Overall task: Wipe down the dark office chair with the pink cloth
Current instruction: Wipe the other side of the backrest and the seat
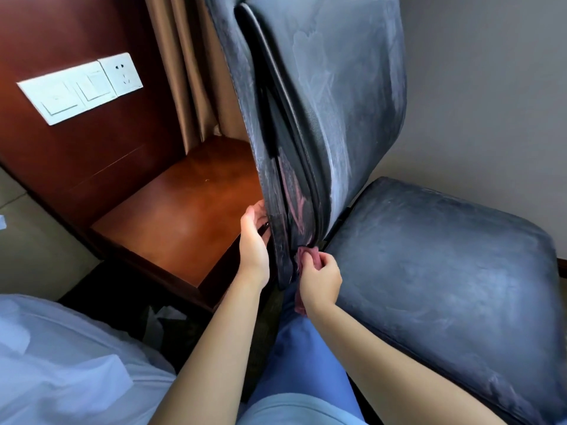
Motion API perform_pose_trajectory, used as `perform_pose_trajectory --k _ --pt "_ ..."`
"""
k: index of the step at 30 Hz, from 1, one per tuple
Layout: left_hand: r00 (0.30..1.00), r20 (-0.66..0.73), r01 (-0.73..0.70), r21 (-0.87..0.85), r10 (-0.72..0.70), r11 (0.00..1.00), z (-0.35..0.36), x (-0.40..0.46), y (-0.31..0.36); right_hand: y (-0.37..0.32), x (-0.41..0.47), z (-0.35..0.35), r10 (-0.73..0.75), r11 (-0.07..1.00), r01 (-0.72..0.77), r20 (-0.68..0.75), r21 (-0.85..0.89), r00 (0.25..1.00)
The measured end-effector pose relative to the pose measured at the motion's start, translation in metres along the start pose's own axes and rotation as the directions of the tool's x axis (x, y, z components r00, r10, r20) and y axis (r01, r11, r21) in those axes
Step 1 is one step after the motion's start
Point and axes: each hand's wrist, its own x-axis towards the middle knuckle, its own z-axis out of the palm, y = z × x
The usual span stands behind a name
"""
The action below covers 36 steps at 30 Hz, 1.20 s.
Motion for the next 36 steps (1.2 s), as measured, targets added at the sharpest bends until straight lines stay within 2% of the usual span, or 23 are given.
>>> perform_pose_trajectory --k 4,6,11,18,23,25,28,31,34,36 --pt "0.998 0.023 0.055 -0.021 -0.054 0.998 -0.001 0.001 -0.003 -0.022 -0.004 -0.010 -0.184 0.966 0.201 -0.114 0.161 0.976" --pt "0.999 -0.001 0.053 -0.028 -0.053 0.998 0.000 0.003 -0.003 -0.027 -0.003 -0.009 -0.207 0.958 0.227 -0.124 0.177 0.970" --pt "0.999 -0.016 0.033 -0.024 -0.033 0.999 0.001 -0.003 -0.007 -0.010 -0.003 0.001 -0.137 0.982 0.147 -0.087 0.121 0.987" --pt "0.999 -0.007 0.038 -0.035 -0.039 0.999 0.006 -0.007 -0.005 -0.001 -0.002 0.010 -0.122 0.990 0.127 -0.083 0.059 0.989" --pt "0.999 -0.013 0.043 -0.011 -0.043 0.999 0.004 -0.010 0.000 0.002 0.005 0.020 0.159 0.987 -0.159 0.048 0.004 0.986" --pt "0.999 -0.023 0.046 0.009 -0.045 0.999 0.002 -0.010 0.000 -0.001 0.003 0.021 0.180 0.983 -0.181 0.040 0.021 0.983" --pt "0.998 -0.026 0.052 0.023 -0.051 0.998 0.001 -0.010 0.000 -0.006 -0.006 0.012 0.112 0.989 -0.108 -0.033 0.101 0.993" --pt "0.998 -0.040 0.054 0.010 -0.054 0.998 0.004 -0.011 0.000 -0.020 -0.012 0.000 -0.047 0.976 0.069 -0.108 0.208 0.993" --pt "0.998 -0.037 0.059 -0.014 -0.060 0.998 0.007 -0.013 0.000 -0.037 -0.009 -0.008 -0.279 0.933 0.302 -0.139 0.197 0.950" --pt "0.997 -0.041 0.064 -0.024 -0.065 0.998 0.009 -0.013 -0.001 -0.042 -0.006 -0.011 -0.336 0.921 0.356 -0.143 0.160 0.931"
